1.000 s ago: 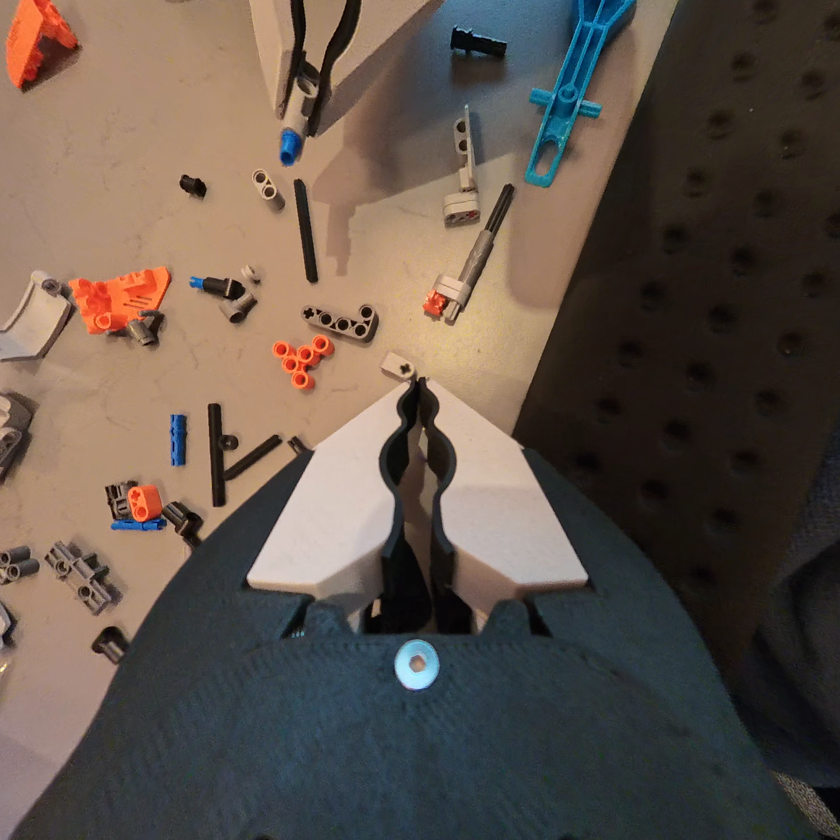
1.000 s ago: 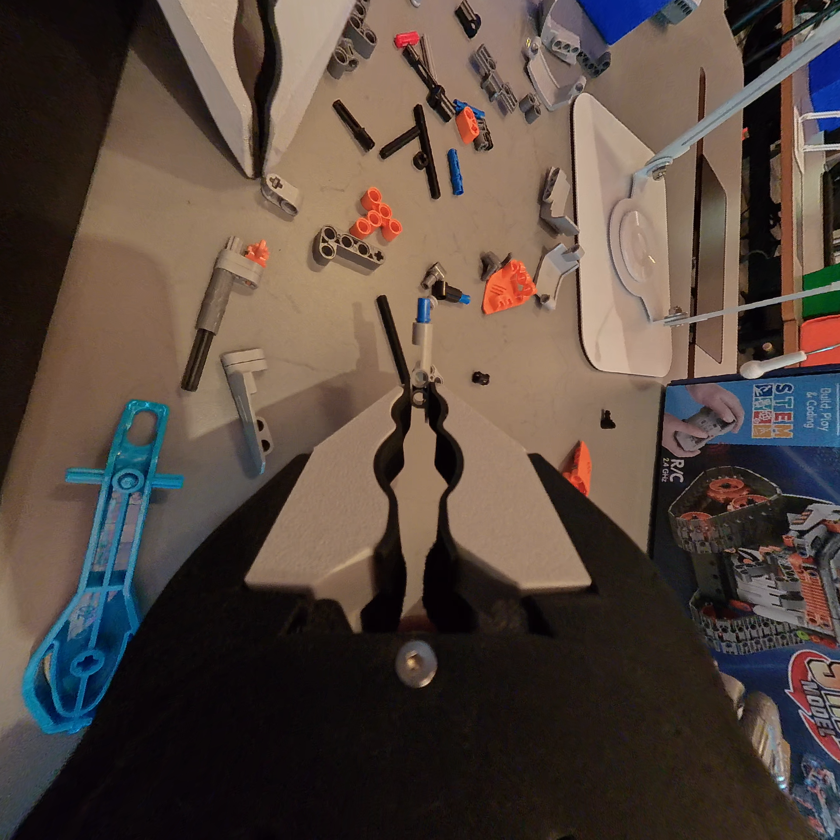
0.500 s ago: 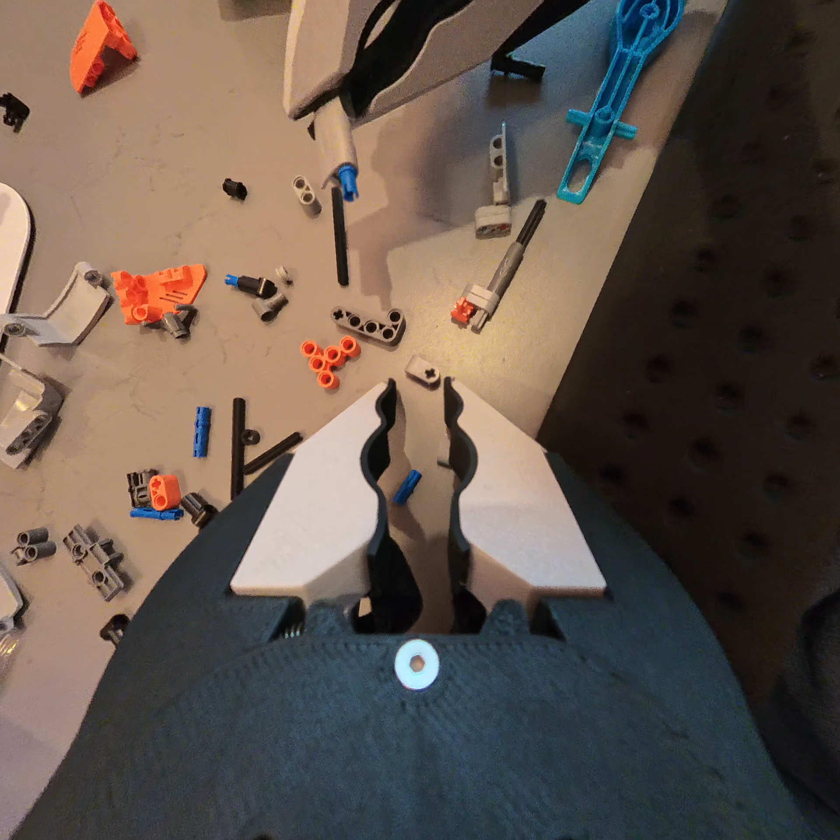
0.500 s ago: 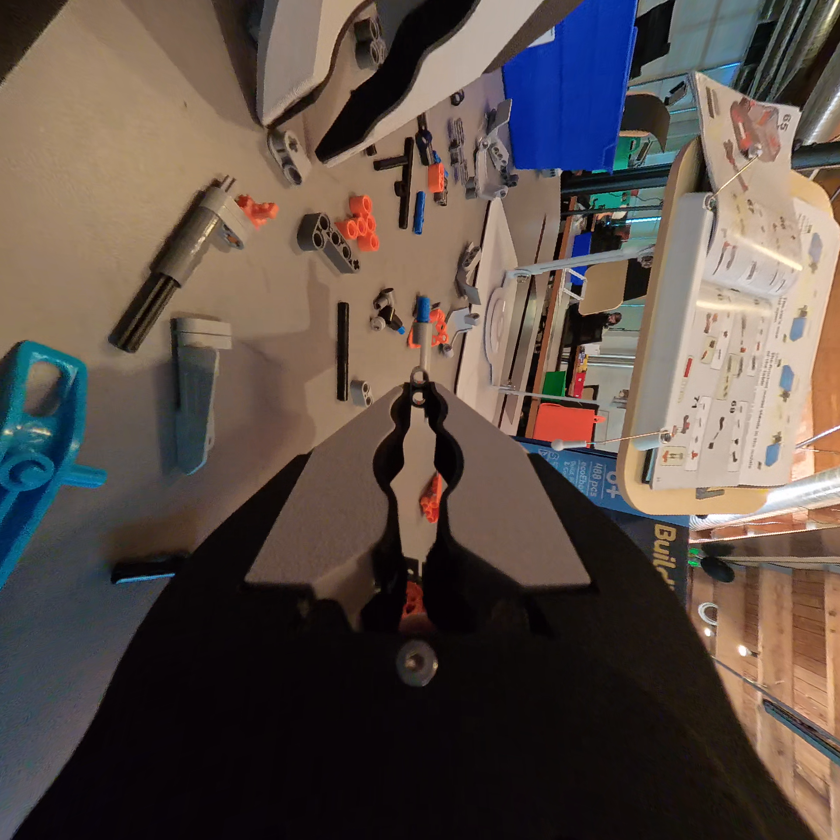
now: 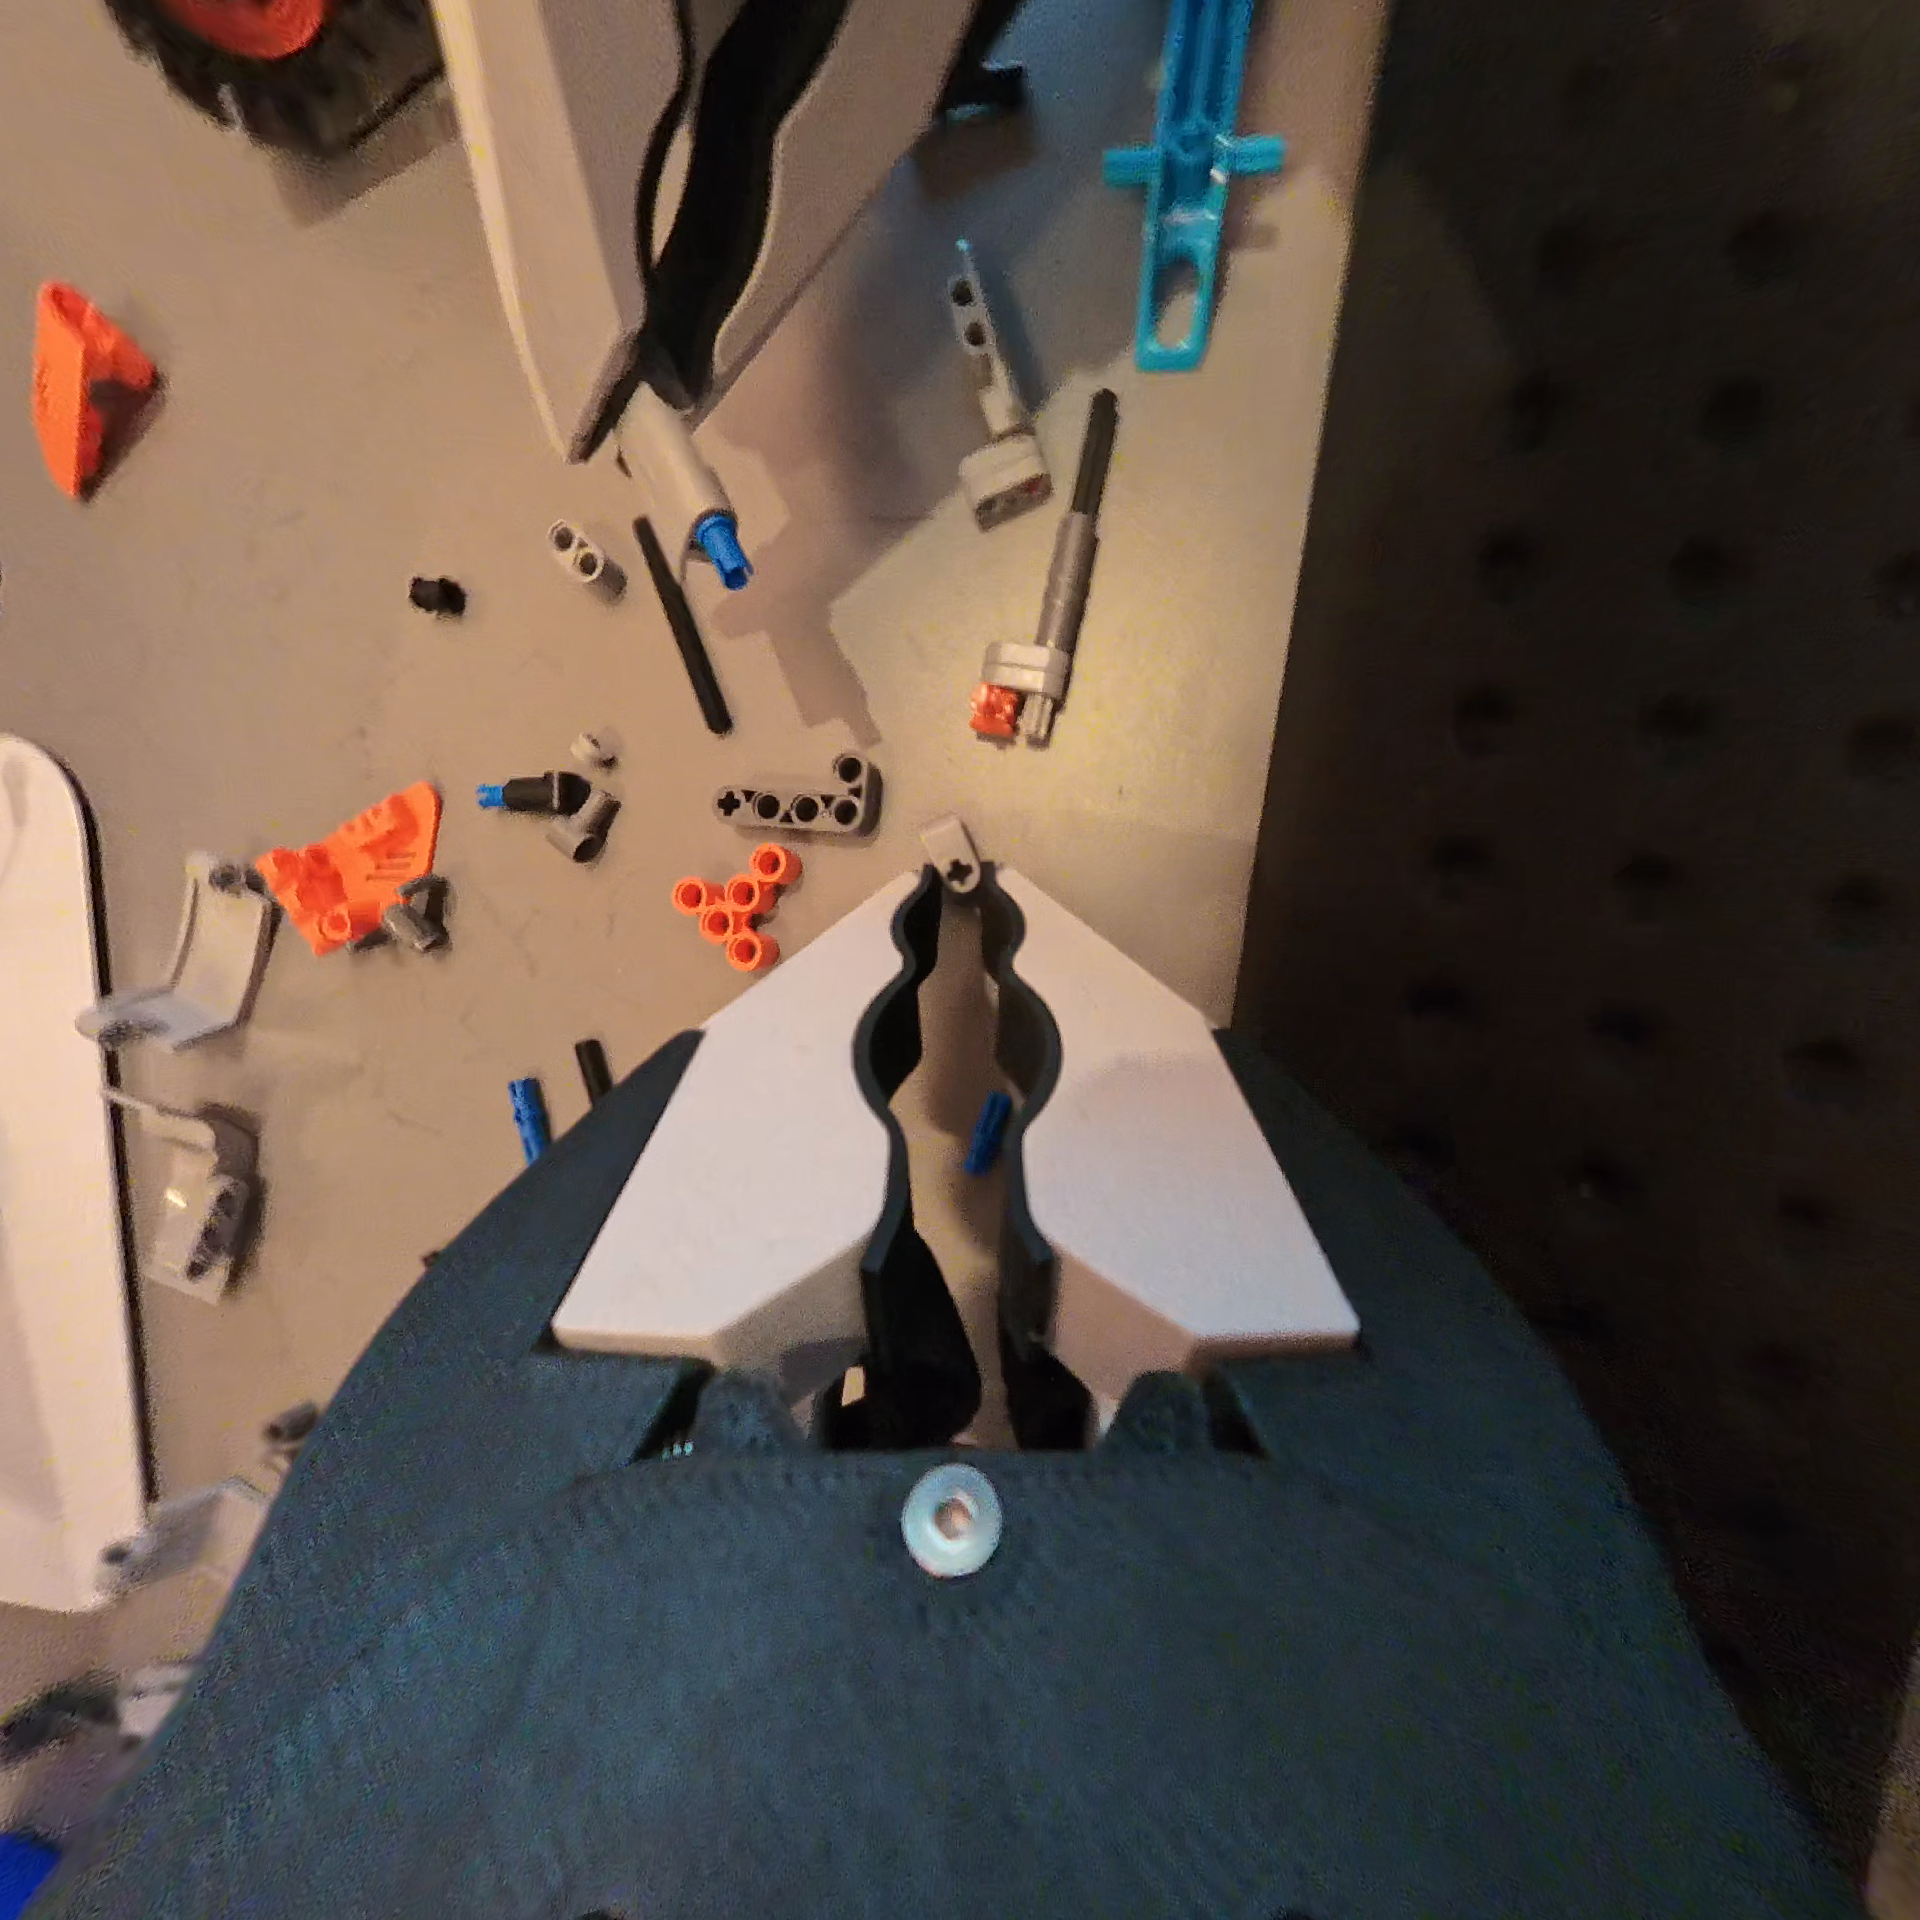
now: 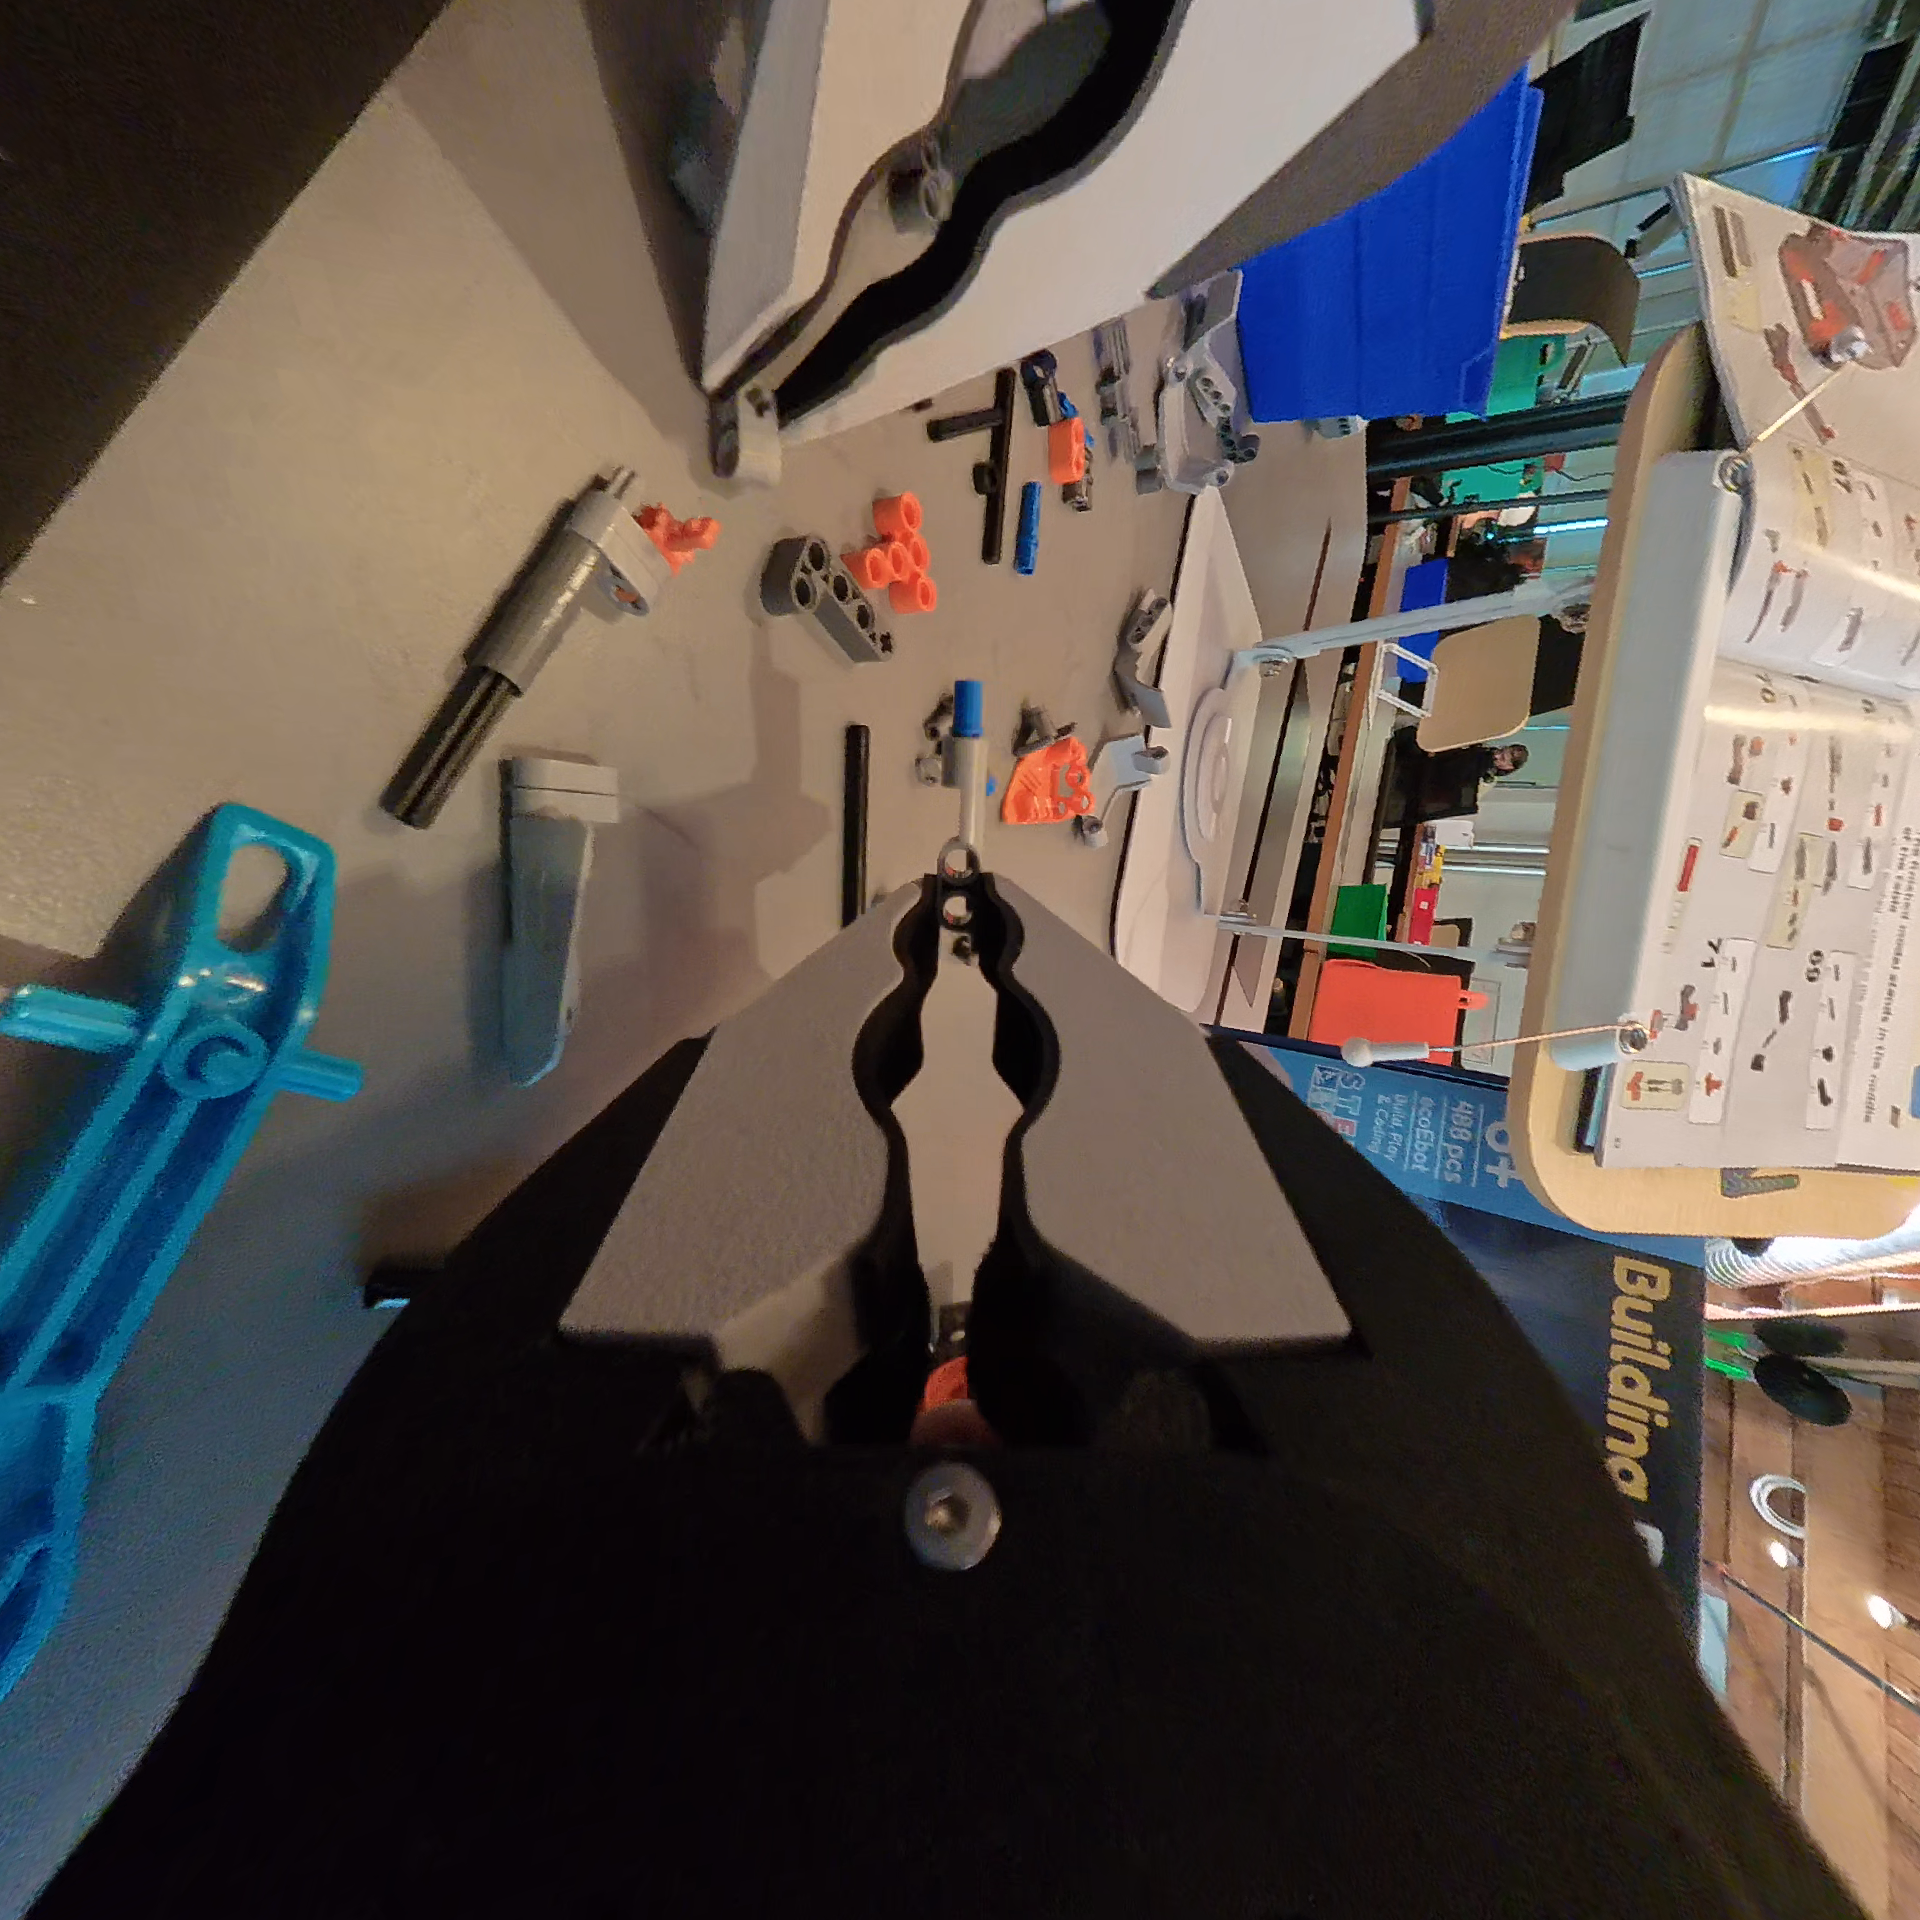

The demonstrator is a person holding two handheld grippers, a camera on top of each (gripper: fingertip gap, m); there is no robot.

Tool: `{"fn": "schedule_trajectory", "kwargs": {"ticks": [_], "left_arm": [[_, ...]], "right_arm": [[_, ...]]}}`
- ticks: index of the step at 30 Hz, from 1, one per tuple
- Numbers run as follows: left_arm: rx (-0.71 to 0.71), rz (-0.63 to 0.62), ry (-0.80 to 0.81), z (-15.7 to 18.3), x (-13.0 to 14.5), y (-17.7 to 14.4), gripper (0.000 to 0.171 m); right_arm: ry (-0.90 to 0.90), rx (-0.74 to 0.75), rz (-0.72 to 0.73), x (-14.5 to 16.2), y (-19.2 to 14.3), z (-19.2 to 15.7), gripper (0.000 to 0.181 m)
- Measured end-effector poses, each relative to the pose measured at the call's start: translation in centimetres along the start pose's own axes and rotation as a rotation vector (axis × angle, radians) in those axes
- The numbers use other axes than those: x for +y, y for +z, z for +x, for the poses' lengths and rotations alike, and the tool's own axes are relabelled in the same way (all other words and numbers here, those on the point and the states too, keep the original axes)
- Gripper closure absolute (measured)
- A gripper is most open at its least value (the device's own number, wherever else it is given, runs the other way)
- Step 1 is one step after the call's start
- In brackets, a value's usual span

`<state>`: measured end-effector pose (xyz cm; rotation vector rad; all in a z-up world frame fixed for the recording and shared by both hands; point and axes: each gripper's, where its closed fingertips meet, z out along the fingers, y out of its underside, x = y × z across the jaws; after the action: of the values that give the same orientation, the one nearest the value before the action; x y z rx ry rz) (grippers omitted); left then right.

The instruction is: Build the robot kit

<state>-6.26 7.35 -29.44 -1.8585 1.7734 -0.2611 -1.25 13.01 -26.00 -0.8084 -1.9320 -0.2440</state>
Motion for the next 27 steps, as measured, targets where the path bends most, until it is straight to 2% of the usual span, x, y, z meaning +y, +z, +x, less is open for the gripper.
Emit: {"fn": "schedule_trajectory", "kwargs": {"ticks": [3, 6, 9, 12, 16, 22, 25, 27], "left_arm": [[0.067, 0.0, 0.121, 0.3, 0.4, -0.3, 0.166], [0.058, -0.028, 0.089, -0.7, 0.8, -0.5, 0.155], [0.049, -0.005, 0.071, -0.4, 0.5, -0.9, 0.152], [-0.028, -0.024, 0.03, -1.3, 0.5, -0.5, 0.157], [-0.035, -0.024, 0.011, -1.2, 0.3, 0.1, 0.165], [0.078, 0.029, 0.23, 1.0, -0.6, 0.1, 0.165], [0.047, 0.006, 0.219, 0.2, -0.4, -0.2, 0.148], [0.038, -0.011, 0.178, 0.2, 0.0, -0.6, 0.145]], "right_arm": [[-0.01, -0.036, 0.005, -0.2, 0.1, -0.7, 0.177], [-0.008, -0.068, 0.008, -0.3, 0.2, -1.3, 0.178], [0.0, -0.092, 0.009, -0.2, 0.3, -1.7, 0.178], [0.006, -0.108, 0.016, -0.4, 0.5, -2.0, 0.178], [0.009, -0.119, 0.021, -0.6, 0.6, -2.2, 0.178], [0.009, -0.123, 0.025, -0.7, 0.5, -2.2, 0.178], [0.002, -0.134, 0.022, -0.7, 0.5, -2.4, 0.178], [0.0, -0.14, 0.022, -0.8, 0.6, -2.6, 0.177]]}}
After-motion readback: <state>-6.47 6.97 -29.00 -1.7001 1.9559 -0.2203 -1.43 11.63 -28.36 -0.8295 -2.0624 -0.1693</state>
